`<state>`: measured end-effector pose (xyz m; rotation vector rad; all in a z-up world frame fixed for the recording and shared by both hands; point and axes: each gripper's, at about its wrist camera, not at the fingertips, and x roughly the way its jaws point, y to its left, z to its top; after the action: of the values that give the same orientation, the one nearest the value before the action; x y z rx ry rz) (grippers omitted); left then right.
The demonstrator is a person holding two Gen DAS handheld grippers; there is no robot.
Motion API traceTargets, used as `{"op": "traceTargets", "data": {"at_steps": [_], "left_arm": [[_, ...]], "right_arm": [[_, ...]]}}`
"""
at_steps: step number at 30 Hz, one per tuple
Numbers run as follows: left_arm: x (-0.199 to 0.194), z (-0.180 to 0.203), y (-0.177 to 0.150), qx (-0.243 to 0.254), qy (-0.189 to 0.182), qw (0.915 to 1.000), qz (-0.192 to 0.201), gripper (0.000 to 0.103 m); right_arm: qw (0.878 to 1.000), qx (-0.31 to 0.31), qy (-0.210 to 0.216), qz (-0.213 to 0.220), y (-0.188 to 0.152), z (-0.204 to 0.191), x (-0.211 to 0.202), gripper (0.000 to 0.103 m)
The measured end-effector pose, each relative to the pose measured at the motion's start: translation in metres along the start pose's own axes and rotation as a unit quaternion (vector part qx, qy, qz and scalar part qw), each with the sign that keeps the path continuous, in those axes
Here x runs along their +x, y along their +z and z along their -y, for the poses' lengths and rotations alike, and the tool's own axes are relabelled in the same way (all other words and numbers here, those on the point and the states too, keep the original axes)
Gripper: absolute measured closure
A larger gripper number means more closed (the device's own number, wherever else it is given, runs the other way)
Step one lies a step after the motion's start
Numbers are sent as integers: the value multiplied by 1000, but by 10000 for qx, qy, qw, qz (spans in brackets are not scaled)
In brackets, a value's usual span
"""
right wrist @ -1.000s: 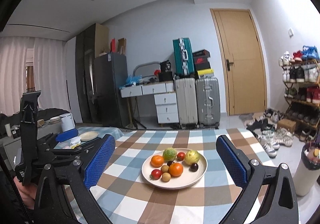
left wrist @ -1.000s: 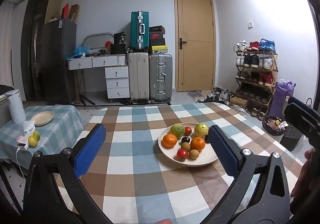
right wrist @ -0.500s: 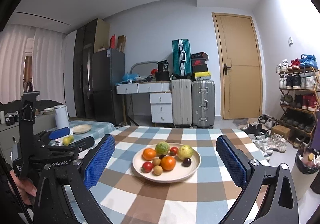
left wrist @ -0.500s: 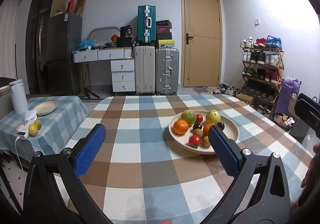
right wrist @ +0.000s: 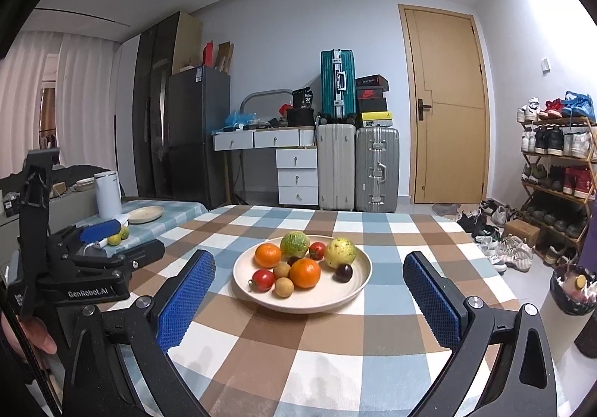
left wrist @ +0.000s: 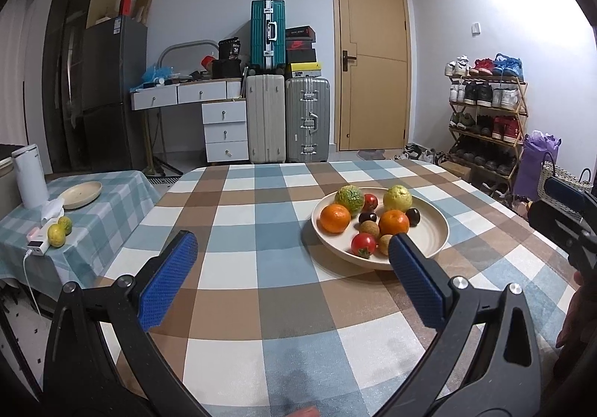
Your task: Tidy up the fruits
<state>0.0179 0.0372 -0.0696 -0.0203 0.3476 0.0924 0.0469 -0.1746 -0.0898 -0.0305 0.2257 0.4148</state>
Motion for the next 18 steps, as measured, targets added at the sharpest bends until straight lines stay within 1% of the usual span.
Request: {"op": "traceTargets", "data": {"at_steps": [3, 4, 6, 8, 13, 18], "left_arm": [[0, 0, 0, -12, 40, 10000, 10, 1], [-4, 0, 1, -16, 32, 10000, 28, 1], [-5, 0, 0, -21, 4, 10000, 71, 1], [-7, -1, 0, -40, -25, 9999, 154, 1], [-5, -2, -1, -31, -32, 9999, 148, 1], [-4, -3, -1, -42, -34, 9999, 146, 1]], "right_arm": [[10000, 25, 15, -50, 0, 2, 1, 0], [9999, 42, 24, -135, -1, 2, 5, 0], [9990, 33, -27, -437, -2, 3, 14, 0], [9986, -10, -49, -517, -1, -1, 16, 0], [9992, -127, -40, -390, -2, -4, 11, 0], [9991, -119, -34, -400, -3, -2, 12, 0]]}}
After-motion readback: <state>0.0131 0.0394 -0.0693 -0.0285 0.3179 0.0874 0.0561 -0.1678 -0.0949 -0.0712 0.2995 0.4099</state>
